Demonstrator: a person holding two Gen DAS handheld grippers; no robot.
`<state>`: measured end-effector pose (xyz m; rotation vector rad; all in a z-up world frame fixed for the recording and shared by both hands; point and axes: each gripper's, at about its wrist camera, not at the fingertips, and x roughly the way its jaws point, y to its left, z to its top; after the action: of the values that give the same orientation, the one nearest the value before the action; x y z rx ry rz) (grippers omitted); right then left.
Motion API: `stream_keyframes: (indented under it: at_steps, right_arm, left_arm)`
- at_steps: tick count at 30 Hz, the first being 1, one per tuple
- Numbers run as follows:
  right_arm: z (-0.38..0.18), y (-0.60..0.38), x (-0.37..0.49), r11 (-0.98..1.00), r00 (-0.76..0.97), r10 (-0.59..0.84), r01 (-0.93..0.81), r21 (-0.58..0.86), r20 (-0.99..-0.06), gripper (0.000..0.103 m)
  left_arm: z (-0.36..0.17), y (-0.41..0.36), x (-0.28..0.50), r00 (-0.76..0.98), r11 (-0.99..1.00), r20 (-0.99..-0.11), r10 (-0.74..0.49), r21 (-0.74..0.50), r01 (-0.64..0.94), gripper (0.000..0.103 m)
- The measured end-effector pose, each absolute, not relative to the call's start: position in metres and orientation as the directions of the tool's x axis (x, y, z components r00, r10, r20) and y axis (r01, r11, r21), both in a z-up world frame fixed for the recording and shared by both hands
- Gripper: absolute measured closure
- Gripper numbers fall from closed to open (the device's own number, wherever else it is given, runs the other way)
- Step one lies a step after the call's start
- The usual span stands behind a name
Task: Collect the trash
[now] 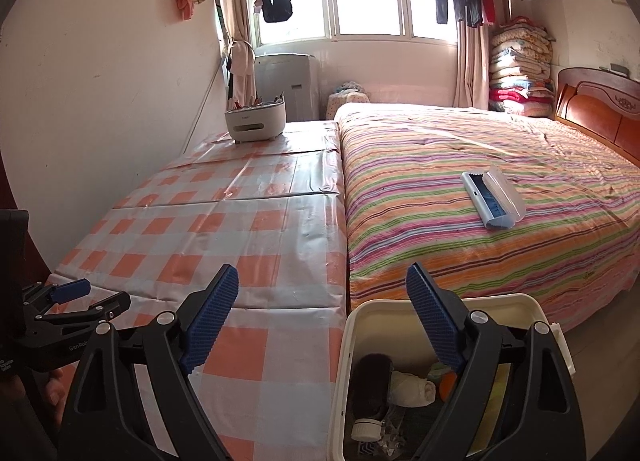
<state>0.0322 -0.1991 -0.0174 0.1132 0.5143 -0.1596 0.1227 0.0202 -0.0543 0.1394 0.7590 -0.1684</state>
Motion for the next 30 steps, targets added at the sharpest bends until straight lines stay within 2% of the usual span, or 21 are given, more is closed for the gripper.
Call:
stream_keyframes:
  at_steps: [7, 30]
  right_arm:
    - [-0.017, -0.214, 0.022, 0.972, 0.848, -0.177, 0.232, 0.050, -0.500, 0.018]
    - [-0.026, -0.277, -0.025, 0.913, 0.793, -0.325, 0.406, 0.049, -0.515, 0.017]
  left_arm:
    - [-0.055, -0.006, 0.121, 0.696, 0.962, -0.700, -0.161, 0.048, 0.271, 0.032]
    - [-0.062, -0.089, 0.089, 0.671, 0.863, -0.676, -0.305, 0.102, 0.495, 0.032]
